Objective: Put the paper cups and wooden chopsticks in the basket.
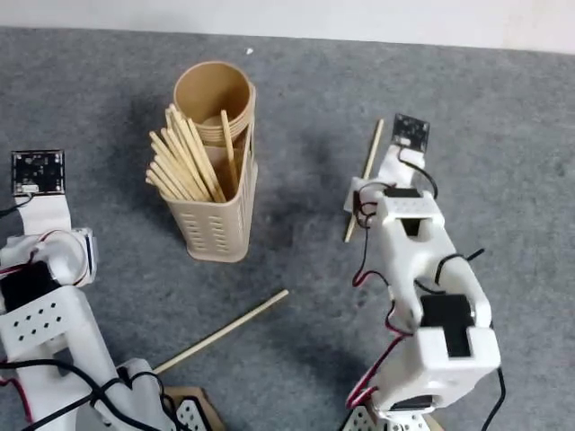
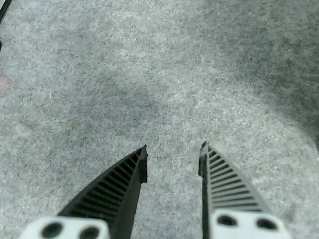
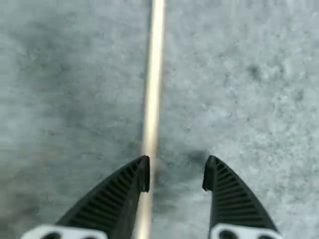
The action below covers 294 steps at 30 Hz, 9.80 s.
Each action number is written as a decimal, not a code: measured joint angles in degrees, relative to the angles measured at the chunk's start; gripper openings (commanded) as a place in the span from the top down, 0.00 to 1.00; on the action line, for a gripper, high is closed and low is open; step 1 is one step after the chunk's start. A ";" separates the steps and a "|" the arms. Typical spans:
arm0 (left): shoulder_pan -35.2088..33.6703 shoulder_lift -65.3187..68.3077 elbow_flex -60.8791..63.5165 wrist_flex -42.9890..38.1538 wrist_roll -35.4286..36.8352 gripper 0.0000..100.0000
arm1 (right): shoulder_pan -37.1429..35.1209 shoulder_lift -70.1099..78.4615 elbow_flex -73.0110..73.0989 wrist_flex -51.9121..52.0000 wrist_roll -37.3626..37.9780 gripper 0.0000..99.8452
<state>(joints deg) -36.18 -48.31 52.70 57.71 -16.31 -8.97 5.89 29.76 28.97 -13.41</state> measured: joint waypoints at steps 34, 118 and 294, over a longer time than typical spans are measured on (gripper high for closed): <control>0.00 0.00 0.00 0.00 0.00 0.80 | -1.67 -14.77 16.70 -9.67 -0.18 0.99; 15.21 -0.35 -32.53 43.78 -5.19 0.85 | 8.97 -71.12 13.45 52.75 25.67 0.98; 71.56 48.18 -113.58 40.09 -6.24 1.00 | 20.13 -71.12 60.57 11.08 29.19 0.98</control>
<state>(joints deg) 35.38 -0.13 -60.88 97.80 -22.55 11.16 -65.23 90.33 40.04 15.78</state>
